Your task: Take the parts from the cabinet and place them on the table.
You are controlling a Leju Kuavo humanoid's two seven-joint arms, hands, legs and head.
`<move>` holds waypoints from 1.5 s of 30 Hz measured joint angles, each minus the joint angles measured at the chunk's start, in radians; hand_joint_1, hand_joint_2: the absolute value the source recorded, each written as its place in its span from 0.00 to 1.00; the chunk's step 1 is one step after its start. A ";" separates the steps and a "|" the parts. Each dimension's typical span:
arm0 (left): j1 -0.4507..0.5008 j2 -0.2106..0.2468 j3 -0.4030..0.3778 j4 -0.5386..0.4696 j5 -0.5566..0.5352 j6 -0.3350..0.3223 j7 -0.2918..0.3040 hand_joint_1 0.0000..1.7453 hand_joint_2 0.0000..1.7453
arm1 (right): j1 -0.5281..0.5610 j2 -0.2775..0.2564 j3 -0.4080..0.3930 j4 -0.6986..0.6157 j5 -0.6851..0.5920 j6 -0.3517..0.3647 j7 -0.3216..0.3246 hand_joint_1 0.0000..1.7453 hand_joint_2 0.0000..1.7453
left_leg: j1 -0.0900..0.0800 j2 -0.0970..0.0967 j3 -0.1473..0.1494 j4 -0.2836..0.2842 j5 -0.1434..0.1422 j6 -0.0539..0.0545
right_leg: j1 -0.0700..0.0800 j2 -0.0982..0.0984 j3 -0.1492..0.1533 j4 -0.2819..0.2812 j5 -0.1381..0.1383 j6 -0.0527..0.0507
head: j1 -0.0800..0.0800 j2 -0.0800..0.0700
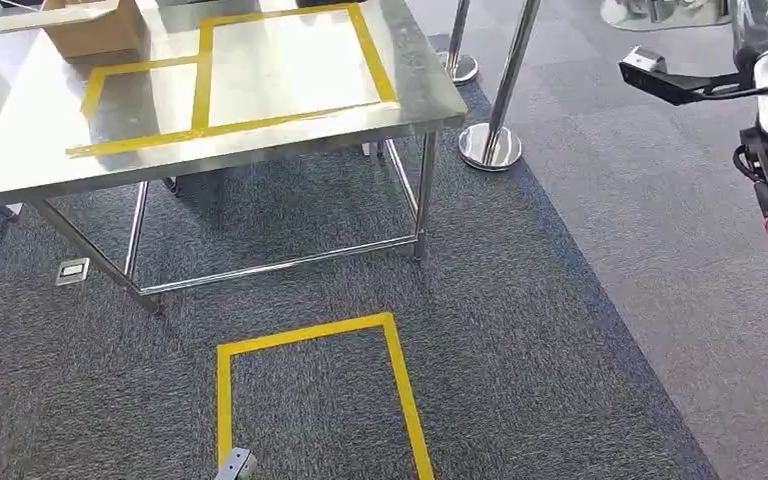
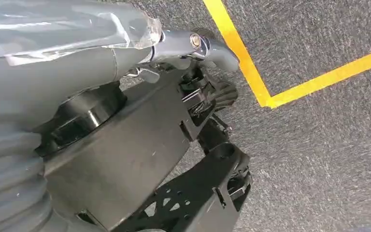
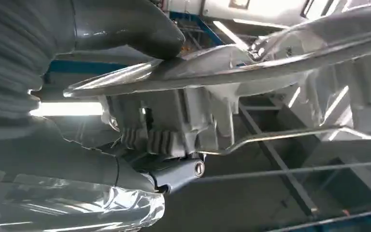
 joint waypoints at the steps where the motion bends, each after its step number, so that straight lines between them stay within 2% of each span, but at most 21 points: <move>1: 0.000 0.000 0.000 0.000 0.000 0.000 0.002 0.00 1.00 | -0.002 0.000 0.009 0.004 -0.001 -0.004 0.001 1.00 1.00 | 0.000 -0.001 0.000 0.000 0.000 0.000 | 0.000 -0.001 0.000 0.000 0.000 0.000 | 0.000 0.000; 5: -0.001 -0.003 0.000 0.000 -0.011 0.000 0.002 0.00 1.00 | 0.004 0.024 0.022 0.006 -0.038 -0.095 -0.022 1.00 1.00 | 0.000 0.002 -0.001 0.000 0.000 0.000 | 0.000 0.001 0.001 0.001 0.001 -0.001 | 0.000 0.000; 9: -0.019 -0.011 -0.001 0.000 -0.024 0.000 0.006 0.00 1.00 | 0.052 0.121 0.023 0.007 -0.094 -0.236 -0.049 1.00 1.00 | 0.000 0.011 0.002 0.000 0.000 0.000 | 0.001 0.011 0.000 0.000 0.002 -0.002 | 0.000 0.000; 11: -0.030 -0.016 -0.002 0.000 -0.030 0.003 0.011 0.00 1.00 | 0.099 0.184 0.024 0.007 -0.098 -0.350 -0.040 1.00 1.00 | 0.002 0.011 0.003 0.000 0.000 0.000 | 0.003 0.011 0.000 0.000 0.002 -0.002 | 0.000 0.000; 13: -0.034 -0.020 -0.002 0.000 -0.031 0.007 0.011 0.00 1.00 | 0.151 0.241 0.031 0.002 -0.078 -0.413 -0.021 1.00 1.00 | 0.003 0.010 0.003 0.000 0.000 -0.001 | 0.004 0.010 0.000 0.000 0.002 -0.002 | 0.000 0.000; 19: -0.034 -0.020 -0.002 0.000 -0.027 0.015 0.010 0.00 1.00 | 0.275 0.363 0.071 -0.051 -0.031 -0.430 -0.036 1.00 1.00 | 0.006 0.004 0.001 0.000 0.001 -0.002 | 0.006 0.003 0.000 0.001 0.002 -0.003 | 0.000 0.000; 23: -0.030 -0.019 -0.002 0.000 -0.025 0.018 0.010 0.00 1.00 | 0.311 0.398 0.081 -0.063 -0.030 -0.430 -0.071 1.00 1.00 | 0.006 0.003 -0.001 0.000 0.001 -0.002 | 0.006 0.003 0.000 0.000 0.002 -0.003 | 0.000 0.000; 27: -0.027 -0.019 -0.001 0.000 -0.023 0.019 0.010 0.00 1.00 | 0.323 0.417 0.082 -0.064 -0.014 -0.430 -0.060 1.00 1.00 | 0.005 0.003 -0.002 0.002 0.001 -0.002 | 0.006 0.003 0.000 0.000 0.002 -0.003 | 0.000 0.000; 28: -0.026 -0.018 -0.001 0.000 -0.024 0.018 0.010 0.00 1.00 | 0.325 0.422 0.083 -0.063 -0.010 -0.430 -0.053 1.00 1.00 | 0.000 0.003 -0.007 0.011 -0.006 0.005 | -0.003 0.002 0.002 -0.008 0.007 0.006 | 0.000 0.000; 29: -0.025 -0.013 -0.002 0.000 -0.024 0.017 0.010 0.00 1.00 | 0.327 0.423 0.083 -0.061 -0.008 -0.430 -0.047 1.00 1.00 | -0.001 0.001 -0.010 -0.008 -0.006 0.022 | -0.001 0.000 0.003 0.016 0.026 0.014 | 0.001 0.000; 30: -0.023 -0.014 -0.002 0.000 -0.025 0.016 0.009 0.00 1.00 | 0.328 0.425 0.083 -0.061 -0.005 -0.431 -0.039 1.00 1.00 | 0.000 0.004 0.007 -0.024 -0.002 0.032 | 0.000 0.002 0.006 0.011 0.038 0.021 | -0.001 0.000; 32: -0.022 -0.013 -0.001 0.000 -0.025 0.016 0.006 0.00 1.00 | 0.326 0.426 0.082 -0.058 -0.003 -0.431 -0.032 1.00 1.00 | 0.016 0.005 0.038 -0.046 0.010 0.035 | 0.000 0.007 -0.014 0.038 0.001 0.024 | 0.003 0.000; 34: -0.021 -0.014 0.000 0.000 -0.028 0.017 0.006 0.00 1.00 | 0.318 0.425 0.081 -0.050 -0.002 -0.431 -0.023 1.00 1.00 | 0.019 0.007 0.039 -0.046 0.015 0.030 | -0.004 0.006 -0.078 0.169 -0.068 0.038 | 0.004 0.000; 35: -0.020 -0.016 0.000 0.000 -0.030 0.017 0.006 0.00 1.00 | 0.318 0.423 0.081 -0.046 -0.002 -0.431 -0.022 1.00 1.00 | 0.022 0.007 0.038 -0.045 0.013 0.027 | -0.007 0.006 -0.113 0.239 -0.094 0.039 | 0.003 0.000; 36: -0.018 -0.016 0.000 0.000 -0.030 0.017 0.006 0.00 1.00 | 0.319 0.423 0.081 -0.042 -0.002 -0.431 -0.022 1.00 1.00 | 0.027 0.006 0.039 -0.044 0.012 0.021 | -0.010 0.006 -0.133 0.274 -0.098 0.042 | 0.003 0.000; 38: -0.015 -0.016 0.000 0.000 -0.030 0.017 0.006 0.00 1.00 | 0.319 0.422 0.081 -0.032 -0.002 -0.431 -0.022 1.00 1.00 | 0.041 0.005 0.044 -0.039 0.006 0.005 | -0.020 0.004 -0.108 0.211 -0.052 0.049 | 0.003 0.000; 40: -0.015 -0.016 0.000 0.000 -0.031 0.018 0.006 0.00 1.00 | 0.316 0.420 0.080 -0.022 -0.002 -0.431 -0.015 1.00 1.00 | 0.059 0.003 0.044 -0.017 -0.014 -0.025 | -0.038 -0.001 -0.027 0.024 0.045 0.079 | 0.004 0.000; 41: -0.016 -0.011 0.000 0.000 -0.031 0.020 0.006 0.00 1.00 | 0.314 0.419 0.081 -0.013 -0.002 -0.431 -0.011 1.00 1.00 | 0.056 0.003 0.038 -0.012 -0.021 -0.039 | -0.028 0.001 -0.027 0.023 0.013 0.090 | 0.009 0.000; 42: -0.017 -0.010 -0.001 0.000 -0.031 0.021 0.006 0.00 1.00 | 0.305 0.419 0.081 -0.005 -0.001 -0.431 -0.011 1.00 1.00 | 0.054 0.006 0.029 0.001 -0.025 -0.048 | -0.022 0.001 -0.034 0.010 -0.017 0.054 | 0.019 0.000; 43: -0.016 -0.011 -0.001 0.000 -0.031 0.022 0.007 0.00 1.00 | 0.308 0.419 0.080 -0.001 -0.003 -0.432 -0.009 1.00 1.00 | 0.053 0.008 0.025 0.003 -0.028 -0.052 | -0.024 0.006 -0.035 0.024 0.002 0.022 | 0.007 0.000; 45: -0.015 -0.011 -0.001 0.000 -0.031 0.022 0.007 0.00 1.00 | 0.312 0.410 0.078 0.007 -0.007 -0.433 -0.011 1.00 1.00 | 0.055 0.007 0.031 0.000 -0.035 -0.058 | -0.023 0.008 -0.035 0.038 -0.007 0.009 | 0.005 0.000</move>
